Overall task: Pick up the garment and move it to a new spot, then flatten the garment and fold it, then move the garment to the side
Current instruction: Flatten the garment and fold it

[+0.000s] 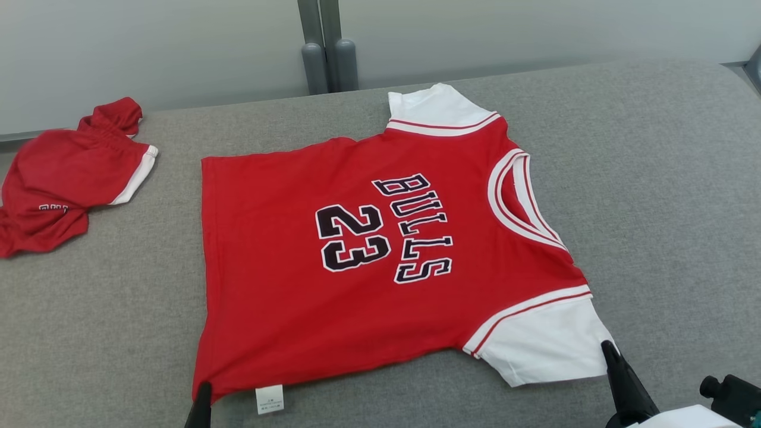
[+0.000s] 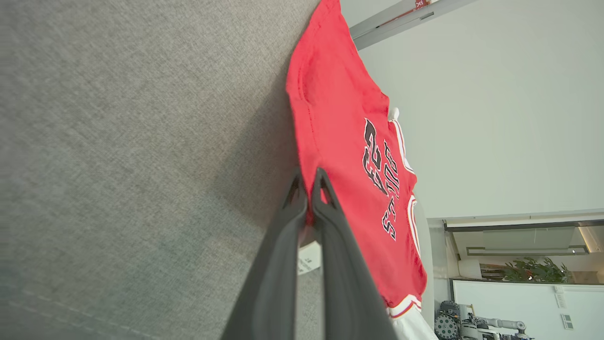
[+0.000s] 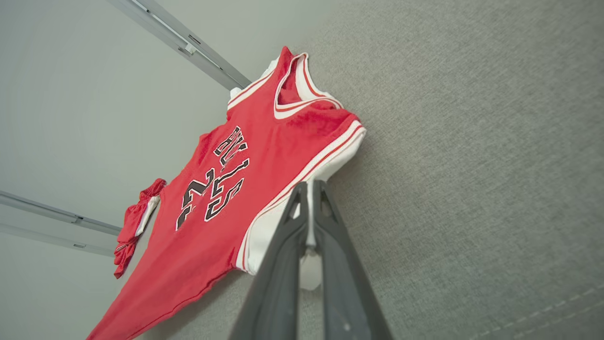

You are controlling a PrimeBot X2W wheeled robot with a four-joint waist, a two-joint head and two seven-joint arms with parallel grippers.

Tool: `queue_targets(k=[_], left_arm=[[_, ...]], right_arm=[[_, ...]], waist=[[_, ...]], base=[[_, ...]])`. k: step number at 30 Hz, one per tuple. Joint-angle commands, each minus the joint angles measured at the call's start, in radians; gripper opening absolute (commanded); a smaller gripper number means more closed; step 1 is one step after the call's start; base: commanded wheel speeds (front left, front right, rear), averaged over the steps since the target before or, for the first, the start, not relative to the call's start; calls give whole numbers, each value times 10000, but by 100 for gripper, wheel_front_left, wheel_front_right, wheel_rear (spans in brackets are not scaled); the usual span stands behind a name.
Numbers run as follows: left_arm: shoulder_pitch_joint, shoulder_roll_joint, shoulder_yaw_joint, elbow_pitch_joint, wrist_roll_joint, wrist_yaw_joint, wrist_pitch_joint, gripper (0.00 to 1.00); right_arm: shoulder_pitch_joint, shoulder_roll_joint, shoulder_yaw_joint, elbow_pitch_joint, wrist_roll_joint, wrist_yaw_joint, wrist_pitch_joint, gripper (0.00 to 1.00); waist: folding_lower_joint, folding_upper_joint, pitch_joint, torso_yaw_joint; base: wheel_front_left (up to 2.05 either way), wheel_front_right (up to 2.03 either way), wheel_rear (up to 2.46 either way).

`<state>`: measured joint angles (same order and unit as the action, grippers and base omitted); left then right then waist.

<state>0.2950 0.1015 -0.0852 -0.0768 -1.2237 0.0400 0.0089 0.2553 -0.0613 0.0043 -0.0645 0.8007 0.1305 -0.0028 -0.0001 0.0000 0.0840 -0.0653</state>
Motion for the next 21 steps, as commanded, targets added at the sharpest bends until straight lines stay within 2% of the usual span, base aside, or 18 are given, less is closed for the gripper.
queue_targets(k=[1,13,21], left_arm=[[-172,-3,17,120,47,-23,-56,0],[-1473,-130,-181,890,-131,-200,62,0],[-3487,-341,-226,2612,-309,-37,-198,0]], right_arm=[[-159,5,33,174,76,3,-99,0],[-1292,59,177,1096,513,3,-544,0],[-3264,90,-80,2780,657,3,-984,0]], waist=[[1,0,-11,28],[1,0,-139,158],[1,0,-14,186]], base=[[0,0,0],[0,0,0],[0,0,0]])
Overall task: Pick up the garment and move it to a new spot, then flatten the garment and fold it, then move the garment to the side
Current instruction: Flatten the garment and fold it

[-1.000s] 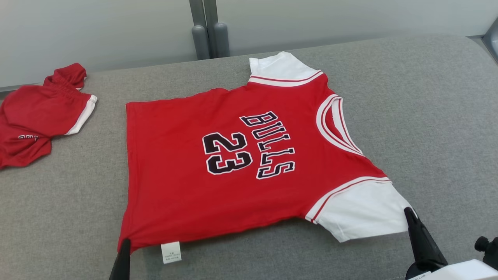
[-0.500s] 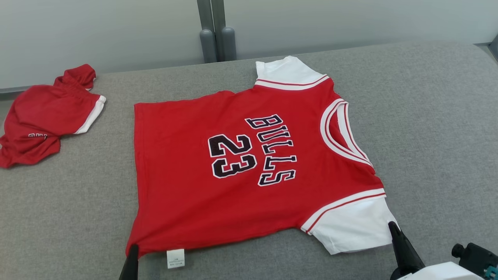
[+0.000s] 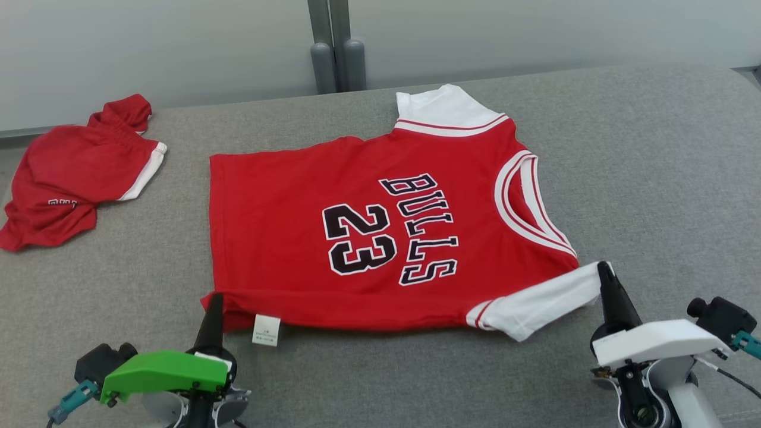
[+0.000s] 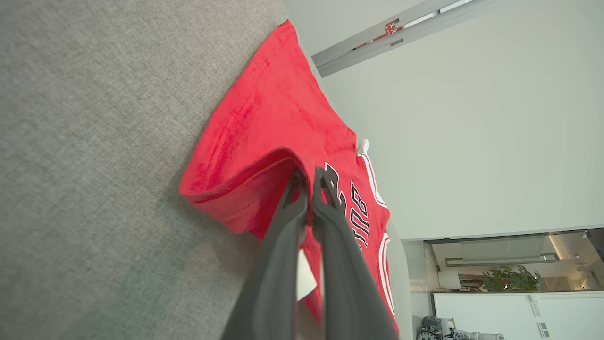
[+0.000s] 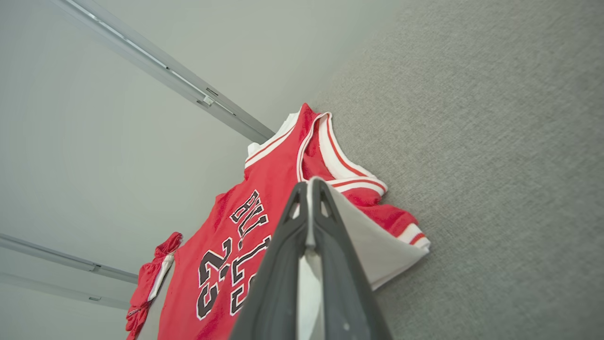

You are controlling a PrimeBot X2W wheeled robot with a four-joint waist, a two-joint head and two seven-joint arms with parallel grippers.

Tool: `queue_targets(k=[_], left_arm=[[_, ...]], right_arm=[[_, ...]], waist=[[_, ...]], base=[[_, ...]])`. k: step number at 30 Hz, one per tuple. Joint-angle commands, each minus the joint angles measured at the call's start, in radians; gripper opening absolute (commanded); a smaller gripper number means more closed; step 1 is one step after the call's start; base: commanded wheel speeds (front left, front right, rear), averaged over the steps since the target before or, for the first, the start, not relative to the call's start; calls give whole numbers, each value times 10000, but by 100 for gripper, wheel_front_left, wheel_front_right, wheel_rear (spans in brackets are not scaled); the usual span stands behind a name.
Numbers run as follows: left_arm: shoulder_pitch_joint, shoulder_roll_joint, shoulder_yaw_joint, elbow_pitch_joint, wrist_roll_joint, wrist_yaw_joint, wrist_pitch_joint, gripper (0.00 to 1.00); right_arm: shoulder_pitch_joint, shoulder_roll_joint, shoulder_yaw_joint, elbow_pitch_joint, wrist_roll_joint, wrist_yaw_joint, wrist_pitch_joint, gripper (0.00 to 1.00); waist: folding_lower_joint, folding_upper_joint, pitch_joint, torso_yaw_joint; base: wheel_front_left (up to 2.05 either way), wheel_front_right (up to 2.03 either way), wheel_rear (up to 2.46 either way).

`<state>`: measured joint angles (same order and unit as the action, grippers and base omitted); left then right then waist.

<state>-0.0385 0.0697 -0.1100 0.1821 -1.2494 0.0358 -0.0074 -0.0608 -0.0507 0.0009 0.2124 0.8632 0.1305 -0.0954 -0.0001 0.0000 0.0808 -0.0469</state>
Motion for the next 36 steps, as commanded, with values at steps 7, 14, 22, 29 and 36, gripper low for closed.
queue_targets(k=[7,14,22,29,36], left_arm=[[-1625,-95,-36,2012,-150,39,-380,0],[-2640,-109,-101,3430,-46,-291,-660,0],[-3462,-122,-164,4634,61,-612,-958,0],[-4076,-140,-353,5420,161,-858,-1182,0],[-4621,-152,-674,5983,440,-1068,-1452,100]], right_arm=[[-1961,-4,124,2123,398,3,-557,0],[-3548,-7,581,4158,324,3,-895,0],[-5138,-6,953,6045,458,3,-1285,0],[-6213,-9,1171,7589,425,3,-1451,0],[-7013,-5,1414,8636,733,3,-1464,100]], waist=[[1,0,194,-80],[1,0,389,-132],[1,0,625,-27],[1,0,782,167],[1,0,918,284]], base=[[0,0,0],[0,0,0],[0,0,0],[0,0,0],[0,0,0]])
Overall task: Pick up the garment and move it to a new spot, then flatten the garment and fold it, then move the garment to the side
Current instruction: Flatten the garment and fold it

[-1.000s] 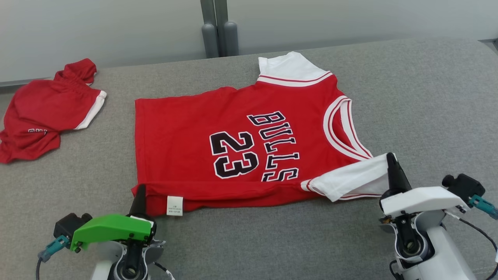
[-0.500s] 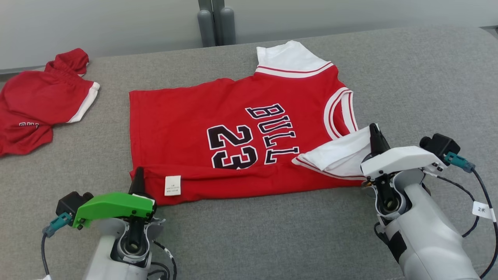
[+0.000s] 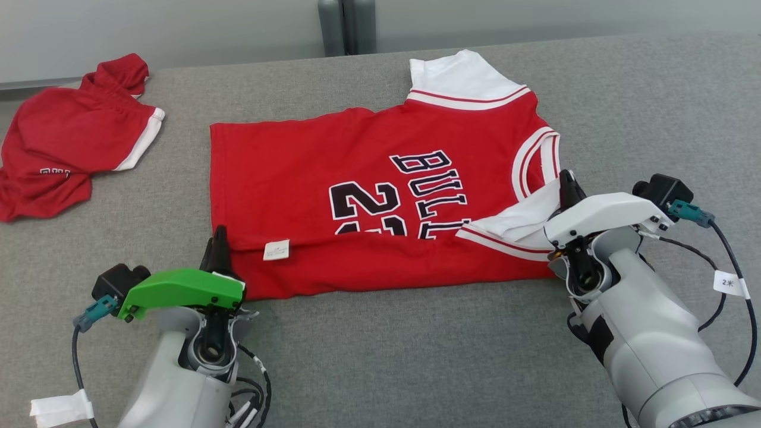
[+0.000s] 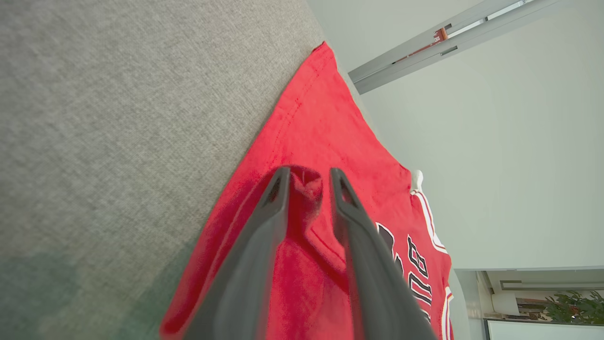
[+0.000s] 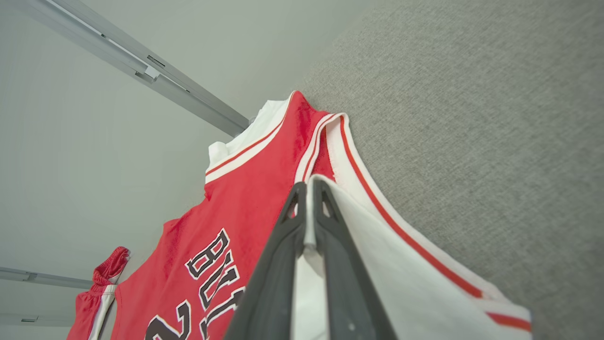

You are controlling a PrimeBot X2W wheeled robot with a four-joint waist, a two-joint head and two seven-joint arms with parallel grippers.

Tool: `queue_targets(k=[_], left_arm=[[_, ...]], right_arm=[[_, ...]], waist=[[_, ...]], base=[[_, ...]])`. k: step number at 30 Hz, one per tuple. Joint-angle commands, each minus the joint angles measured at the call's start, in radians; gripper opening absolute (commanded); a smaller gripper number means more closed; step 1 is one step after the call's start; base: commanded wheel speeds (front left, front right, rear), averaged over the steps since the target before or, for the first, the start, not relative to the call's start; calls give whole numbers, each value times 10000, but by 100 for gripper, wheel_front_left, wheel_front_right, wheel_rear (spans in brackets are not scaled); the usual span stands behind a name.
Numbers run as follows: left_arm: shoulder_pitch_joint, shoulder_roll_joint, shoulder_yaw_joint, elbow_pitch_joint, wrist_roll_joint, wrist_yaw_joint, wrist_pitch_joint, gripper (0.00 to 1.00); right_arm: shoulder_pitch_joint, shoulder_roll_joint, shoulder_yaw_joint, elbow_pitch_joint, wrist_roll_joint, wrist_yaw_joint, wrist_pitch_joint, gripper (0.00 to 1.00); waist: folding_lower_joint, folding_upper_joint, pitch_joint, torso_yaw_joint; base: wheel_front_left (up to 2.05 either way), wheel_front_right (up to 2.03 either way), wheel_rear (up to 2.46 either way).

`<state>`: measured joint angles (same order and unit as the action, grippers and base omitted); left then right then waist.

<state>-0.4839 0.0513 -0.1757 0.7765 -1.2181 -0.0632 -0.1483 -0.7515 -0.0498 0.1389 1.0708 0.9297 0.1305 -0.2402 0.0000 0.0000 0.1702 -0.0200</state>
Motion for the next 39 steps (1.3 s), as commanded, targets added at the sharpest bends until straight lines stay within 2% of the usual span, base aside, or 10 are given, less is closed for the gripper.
queue_targets(k=[1,9,13,20,25,32,39], left_arm=[[-212,29,-38,105,154,-92,-86,100],[-387,78,-110,332,254,-331,-486,100],[-44,241,-50,71,219,-448,-597,100],[981,654,-289,-731,435,-541,-476,100],[1686,910,-897,-1240,993,-226,-145,100],[2301,902,-1208,-1565,1092,478,486,100],[2441,829,-1085,-1528,807,789,691,100]], right_arm=[[-184,-19,99,164,111,3,10,100],[-895,-18,323,812,216,3,-92,100],[-986,-109,346,544,298,3,-178,100],[-537,-646,751,-634,-511,3,-250,100],[461,-889,465,-2035,-1832,3,-249,100],[2420,-640,-391,-4157,-3956,3,-252,100],[3971,-239,-1163,-5267,-4661,3,-253,100]], waist=[[0,0,32,24],[0,0,52,181],[0,0,1,254],[0,0,-247,413],[0,0,-493,524],[0,0,-750,356],[0,0,-725,-116]], base=[[0,0,0],[0,0,0],[0,0,0],[0,0,0],[0,0,0],[0,0,0],[0,0,0]])
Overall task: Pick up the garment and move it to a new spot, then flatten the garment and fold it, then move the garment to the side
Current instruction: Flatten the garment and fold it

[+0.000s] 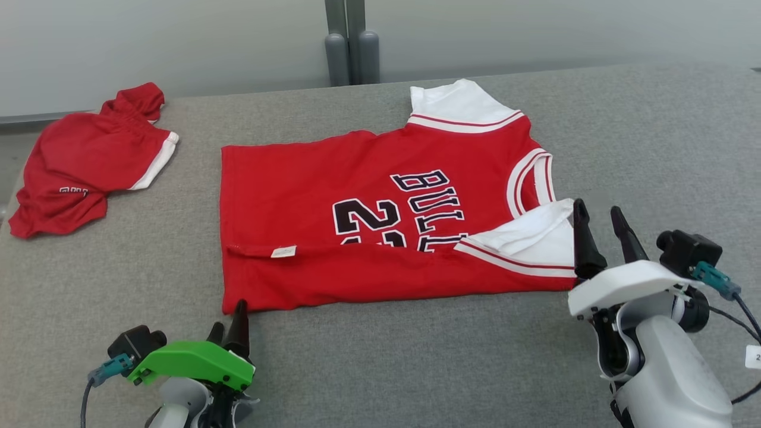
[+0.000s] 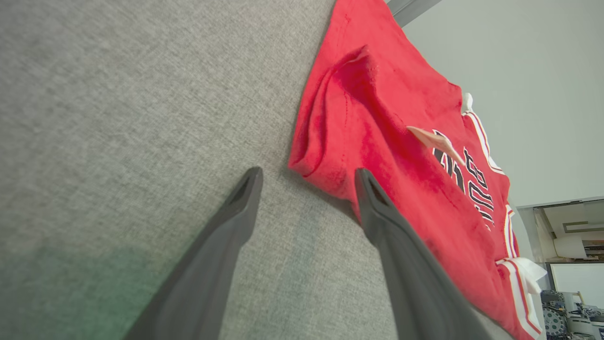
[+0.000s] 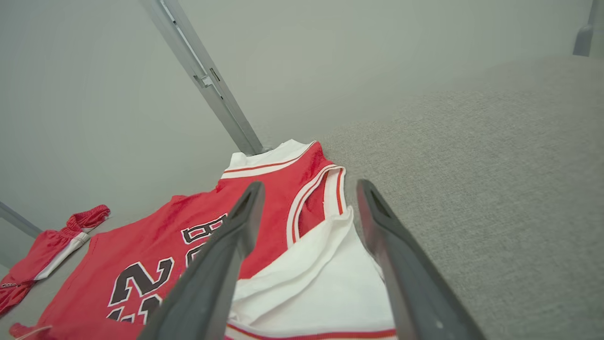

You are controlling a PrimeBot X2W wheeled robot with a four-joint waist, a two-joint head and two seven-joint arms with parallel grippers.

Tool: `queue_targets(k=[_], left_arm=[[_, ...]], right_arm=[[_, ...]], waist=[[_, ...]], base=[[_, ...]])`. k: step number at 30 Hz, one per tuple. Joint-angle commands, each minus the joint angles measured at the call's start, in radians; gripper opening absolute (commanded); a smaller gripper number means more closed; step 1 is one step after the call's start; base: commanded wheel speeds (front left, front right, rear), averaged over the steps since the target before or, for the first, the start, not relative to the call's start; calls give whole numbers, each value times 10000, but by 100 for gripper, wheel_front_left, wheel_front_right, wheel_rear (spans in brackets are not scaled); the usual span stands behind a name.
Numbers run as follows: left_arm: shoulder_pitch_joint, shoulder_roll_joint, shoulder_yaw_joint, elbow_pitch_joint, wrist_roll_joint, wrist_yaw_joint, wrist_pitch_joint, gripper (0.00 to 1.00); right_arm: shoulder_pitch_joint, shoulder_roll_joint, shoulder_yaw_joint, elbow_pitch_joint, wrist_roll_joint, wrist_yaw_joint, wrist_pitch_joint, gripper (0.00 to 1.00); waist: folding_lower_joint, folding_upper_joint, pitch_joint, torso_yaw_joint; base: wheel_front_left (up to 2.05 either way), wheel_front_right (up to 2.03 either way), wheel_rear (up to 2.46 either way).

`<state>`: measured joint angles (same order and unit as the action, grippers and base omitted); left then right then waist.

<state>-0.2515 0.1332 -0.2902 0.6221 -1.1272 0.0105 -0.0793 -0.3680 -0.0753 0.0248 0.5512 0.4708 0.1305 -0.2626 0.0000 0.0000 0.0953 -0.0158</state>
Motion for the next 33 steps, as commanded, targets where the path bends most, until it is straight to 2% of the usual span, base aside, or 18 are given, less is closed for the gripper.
queue_targets(k=[1,4,5,7,9,12,14,24,33], left_arm=[[103,12,103,39,-133,70,-32,100],[23,0,221,155,-235,110,-118,100],[-6,8,243,186,-248,114,-144,95],[-90,4,300,275,-292,109,-206,75],[-173,-11,347,394,-286,77,-254,48],[-341,-27,444,581,-290,1,-468,30],[-431,-40,483,682,-199,-55,-708,1],[-564,128,423,684,261,-345,-1412,0],[-507,66,381,644,336,-311,-1491,0]], right_arm=[[270,48,-96,-130,-117,3,-29,100],[638,134,-254,-238,-117,3,-29,100],[713,146,-289,-259,-116,3,-29,100],[866,172,-330,-248,-66,3,-29,100],[992,196,-348,-190,-17,3,-29,100],[1044,211,-326,-36,-9,3,-29,100],[1025,222,-293,158,51,3,-30,100],[325,239,-334,1625,111,3,241,100],[-502,244,-127,3294,376,3,682,100]], waist=[[0,0,40,-228],[0,0,85,-404],[0,0,104,-454],[0,0,133,-528],[0,0,161,-578],[0,0,216,-623],[0,0,246,-626],[0,0,361,-315],[0,0,454,36]], base=[[0,0,0],[0,0,0],[0,0,0],[0,0,0],[0,0,0],[0,0,0],[0,0,0],[0,0,0],[0,0,0]])
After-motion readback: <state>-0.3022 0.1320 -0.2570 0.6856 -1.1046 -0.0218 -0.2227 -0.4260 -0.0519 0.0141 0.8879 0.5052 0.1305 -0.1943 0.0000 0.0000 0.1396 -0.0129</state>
